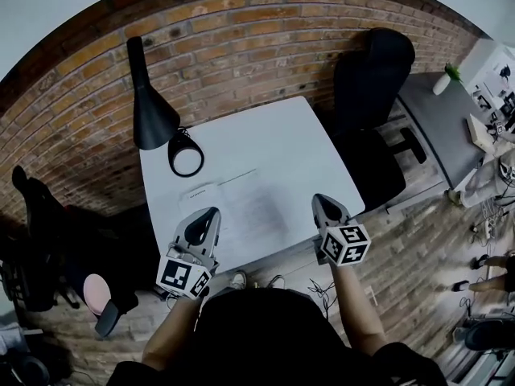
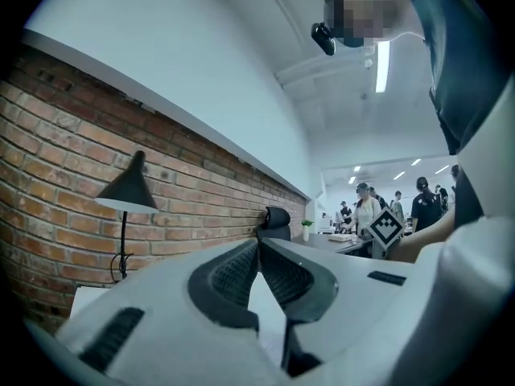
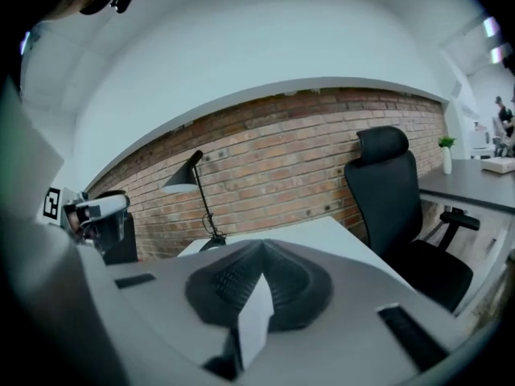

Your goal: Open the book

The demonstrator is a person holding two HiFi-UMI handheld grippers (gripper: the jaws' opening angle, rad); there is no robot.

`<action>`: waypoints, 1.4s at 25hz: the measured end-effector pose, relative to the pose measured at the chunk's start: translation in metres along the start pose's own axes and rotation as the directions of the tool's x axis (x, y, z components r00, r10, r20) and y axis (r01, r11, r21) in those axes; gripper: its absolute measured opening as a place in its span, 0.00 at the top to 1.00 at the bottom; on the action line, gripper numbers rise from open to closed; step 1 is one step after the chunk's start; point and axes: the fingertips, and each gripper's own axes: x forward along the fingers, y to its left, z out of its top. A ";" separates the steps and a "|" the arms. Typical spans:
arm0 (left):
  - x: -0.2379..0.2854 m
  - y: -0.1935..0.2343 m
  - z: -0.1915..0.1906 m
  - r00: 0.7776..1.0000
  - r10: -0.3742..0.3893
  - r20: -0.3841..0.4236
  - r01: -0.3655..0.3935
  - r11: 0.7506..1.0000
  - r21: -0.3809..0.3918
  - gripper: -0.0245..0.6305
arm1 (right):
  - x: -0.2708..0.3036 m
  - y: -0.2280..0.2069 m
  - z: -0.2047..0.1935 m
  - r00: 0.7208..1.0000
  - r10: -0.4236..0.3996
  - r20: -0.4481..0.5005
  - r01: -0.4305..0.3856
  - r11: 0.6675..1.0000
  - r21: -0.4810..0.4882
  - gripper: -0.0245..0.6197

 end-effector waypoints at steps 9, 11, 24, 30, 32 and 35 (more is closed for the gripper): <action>0.023 -0.013 0.012 0.999 -0.052 0.005 0.052 0.999 0.016 0.91 | -0.065 -0.002 0.092 0.967 -0.043 0.250 0.049 0.999 -0.015 0.94; 0.023 -0.015 0.014 0.998 -0.059 0.004 0.059 0.998 0.018 0.91 | -0.078 -0.002 0.106 0.957 -0.055 0.284 0.063 0.998 -0.020 0.94; 0.006 -0.004 0.020 1.000 -0.003 0.000 0.003 1.000 0.016 0.91 | -0.123 0.019 0.138 0.928 -0.082 0.363 0.161 0.967 -0.195 0.94; -0.006 0.001 0.017 0.999 0.043 -0.002 -0.043 0.999 0.010 0.91 | -0.136 0.019 0.135 0.923 -0.092 0.374 0.171 0.968 -0.185 0.94; -0.008 -0.001 0.015 0.999 0.048 -0.004 -0.048 0.999 0.008 0.91 | -0.138 0.023 0.137 0.919 -0.077 0.387 0.158 0.970 -0.182 0.94; -0.010 -0.002 0.015 0.999 0.052 0.001 -0.052 0.999 0.008 0.91 | -0.140 0.024 0.134 0.919 -0.073 0.387 0.154 0.971 -0.183 0.94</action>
